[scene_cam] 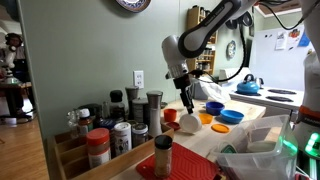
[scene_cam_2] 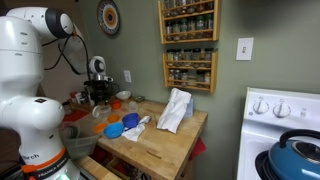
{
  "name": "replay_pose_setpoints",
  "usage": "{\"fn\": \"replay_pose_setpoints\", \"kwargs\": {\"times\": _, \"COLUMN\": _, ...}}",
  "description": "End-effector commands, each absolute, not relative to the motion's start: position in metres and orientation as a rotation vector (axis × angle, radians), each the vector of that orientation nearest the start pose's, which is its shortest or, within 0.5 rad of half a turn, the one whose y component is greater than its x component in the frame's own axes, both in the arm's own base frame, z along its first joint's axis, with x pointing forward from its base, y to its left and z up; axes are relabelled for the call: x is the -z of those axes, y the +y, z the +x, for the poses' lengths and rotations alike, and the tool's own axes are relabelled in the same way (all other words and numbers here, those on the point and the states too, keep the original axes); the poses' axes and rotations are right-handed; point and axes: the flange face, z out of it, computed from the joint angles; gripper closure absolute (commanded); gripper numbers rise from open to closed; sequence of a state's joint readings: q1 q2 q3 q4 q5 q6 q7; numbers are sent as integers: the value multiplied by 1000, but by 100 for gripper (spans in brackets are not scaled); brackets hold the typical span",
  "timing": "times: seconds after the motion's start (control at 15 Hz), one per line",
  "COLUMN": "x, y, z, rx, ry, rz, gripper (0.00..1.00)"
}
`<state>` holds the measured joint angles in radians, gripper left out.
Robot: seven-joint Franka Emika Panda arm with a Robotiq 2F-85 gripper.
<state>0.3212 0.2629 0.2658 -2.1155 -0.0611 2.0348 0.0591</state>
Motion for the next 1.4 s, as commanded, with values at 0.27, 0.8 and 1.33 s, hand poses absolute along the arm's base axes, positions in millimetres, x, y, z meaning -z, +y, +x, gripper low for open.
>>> {"fn": "replay_pose_setpoints", "kwargs": {"times": 0.27, "x": -269, "y": 296, "z": 441, "rx": -560, "ry": -928, "rz": -3038, "gripper": 27}}
{"fn": "replay_pose_setpoints", "kwargs": {"times": 0.8, "x": -267, "y": 298, "z": 439, "rx": -569, "ry": -952, "rz": -3019, "gripper": 51}}
{"fn": "replay_pose_setpoints", "kwargs": {"times": 1.33, "x": -268, "y": 295, "z": 435, "rx": -580, "ry": -952, "rz": -3015, "gripper": 27}}
